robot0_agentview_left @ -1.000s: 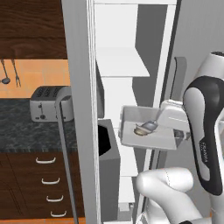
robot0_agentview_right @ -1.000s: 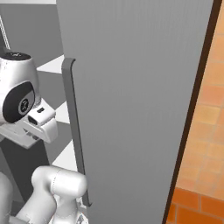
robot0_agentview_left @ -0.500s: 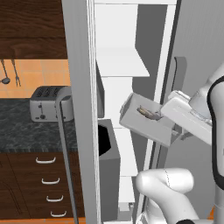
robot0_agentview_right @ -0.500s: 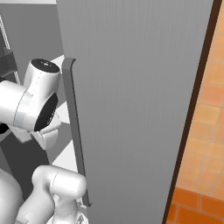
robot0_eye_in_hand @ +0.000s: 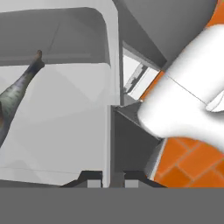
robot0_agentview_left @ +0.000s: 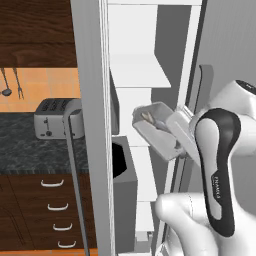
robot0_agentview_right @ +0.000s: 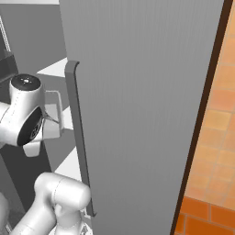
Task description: Take the meat container that has the fish and place it on the second highest rack of the freezer. Then take the vegetable container that has the potato and carrot and place it on the highest rack of the freezer.
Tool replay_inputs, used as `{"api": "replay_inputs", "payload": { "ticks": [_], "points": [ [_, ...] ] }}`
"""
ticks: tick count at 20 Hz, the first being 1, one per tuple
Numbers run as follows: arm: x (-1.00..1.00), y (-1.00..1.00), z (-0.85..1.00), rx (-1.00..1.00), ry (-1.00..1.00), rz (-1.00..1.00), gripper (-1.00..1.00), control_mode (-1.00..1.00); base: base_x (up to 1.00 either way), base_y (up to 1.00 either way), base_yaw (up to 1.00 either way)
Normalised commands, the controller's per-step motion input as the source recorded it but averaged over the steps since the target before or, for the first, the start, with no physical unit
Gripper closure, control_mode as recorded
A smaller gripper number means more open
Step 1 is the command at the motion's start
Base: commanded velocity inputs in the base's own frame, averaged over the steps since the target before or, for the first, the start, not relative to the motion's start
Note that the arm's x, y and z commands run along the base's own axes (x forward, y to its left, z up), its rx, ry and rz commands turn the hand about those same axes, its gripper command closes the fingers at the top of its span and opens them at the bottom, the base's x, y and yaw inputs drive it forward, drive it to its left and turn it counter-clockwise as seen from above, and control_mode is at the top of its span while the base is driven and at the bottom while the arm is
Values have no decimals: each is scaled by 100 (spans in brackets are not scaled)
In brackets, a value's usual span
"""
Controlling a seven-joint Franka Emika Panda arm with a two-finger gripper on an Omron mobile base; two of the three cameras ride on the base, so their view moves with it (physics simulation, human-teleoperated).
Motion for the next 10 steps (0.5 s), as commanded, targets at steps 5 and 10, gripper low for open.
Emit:
{"api": "replay_inputs", "payload": {
  "ticks": [5,10],
  "points": [
    [78,3,-10,0,15,-22,100,-100,0,0,0],
    [58,31,-30,-1,5,-9,100,-100,0,0,0]
  ]
}}
